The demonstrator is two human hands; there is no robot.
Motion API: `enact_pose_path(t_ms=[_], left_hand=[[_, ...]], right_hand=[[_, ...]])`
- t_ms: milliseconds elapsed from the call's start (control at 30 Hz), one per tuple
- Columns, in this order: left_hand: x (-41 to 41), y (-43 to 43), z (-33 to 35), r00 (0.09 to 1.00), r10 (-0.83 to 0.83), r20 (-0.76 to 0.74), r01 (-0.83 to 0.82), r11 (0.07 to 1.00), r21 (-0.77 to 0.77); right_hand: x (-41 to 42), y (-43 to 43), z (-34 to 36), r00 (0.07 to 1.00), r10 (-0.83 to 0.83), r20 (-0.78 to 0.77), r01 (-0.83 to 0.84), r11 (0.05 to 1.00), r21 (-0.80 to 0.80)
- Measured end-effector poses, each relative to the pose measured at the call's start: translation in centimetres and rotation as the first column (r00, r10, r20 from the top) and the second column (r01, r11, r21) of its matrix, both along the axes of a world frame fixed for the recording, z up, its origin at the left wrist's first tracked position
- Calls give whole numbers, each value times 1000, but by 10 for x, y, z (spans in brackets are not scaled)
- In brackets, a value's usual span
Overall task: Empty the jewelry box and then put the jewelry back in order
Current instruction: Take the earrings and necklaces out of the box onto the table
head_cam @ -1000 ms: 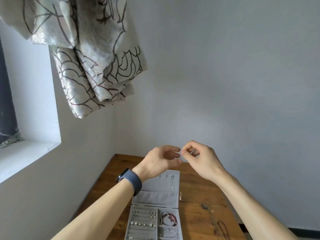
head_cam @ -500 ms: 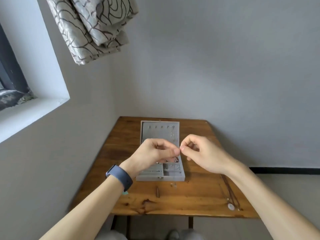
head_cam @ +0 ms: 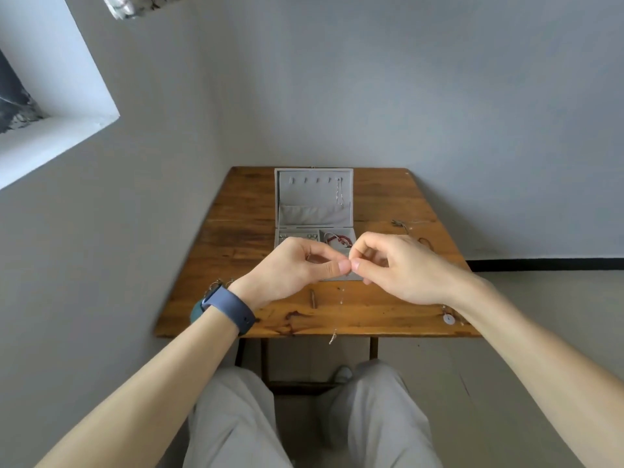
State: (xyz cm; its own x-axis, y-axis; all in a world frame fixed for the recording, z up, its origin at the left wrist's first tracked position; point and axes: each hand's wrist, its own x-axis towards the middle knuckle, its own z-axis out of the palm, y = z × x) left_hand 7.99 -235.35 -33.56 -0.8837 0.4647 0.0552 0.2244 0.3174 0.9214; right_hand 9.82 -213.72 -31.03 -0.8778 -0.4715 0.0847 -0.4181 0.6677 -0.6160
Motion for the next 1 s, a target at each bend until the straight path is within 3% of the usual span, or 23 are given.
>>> enact_pose_path(t_ms=[167, 367, 600, 833, 1000], left_hand=[[4, -2, -8, 999, -27, -44, 24, 998, -56], [10, 1, -17, 997, -74, 18, 75, 994, -82], [16, 7, -26, 988, -147, 41, 153, 963, -220], [13, -15, -42, 943, -105, 316, 136, 988, -76], [16, -20, -54, 929, -86, 359, 109, 993, -45]], right_hand=[[6, 3, -5, 995, 38, 91, -38, 999, -9], [10, 1, -22, 988, 14, 151, -10, 1000, -22], [16, 2, -50, 929, 77, 362, -14, 985, -173], [20, 18, -73, 943, -3, 332, 92, 964, -251], [22, 14, -81, 934, -43, 353, 164, 933, -321]])
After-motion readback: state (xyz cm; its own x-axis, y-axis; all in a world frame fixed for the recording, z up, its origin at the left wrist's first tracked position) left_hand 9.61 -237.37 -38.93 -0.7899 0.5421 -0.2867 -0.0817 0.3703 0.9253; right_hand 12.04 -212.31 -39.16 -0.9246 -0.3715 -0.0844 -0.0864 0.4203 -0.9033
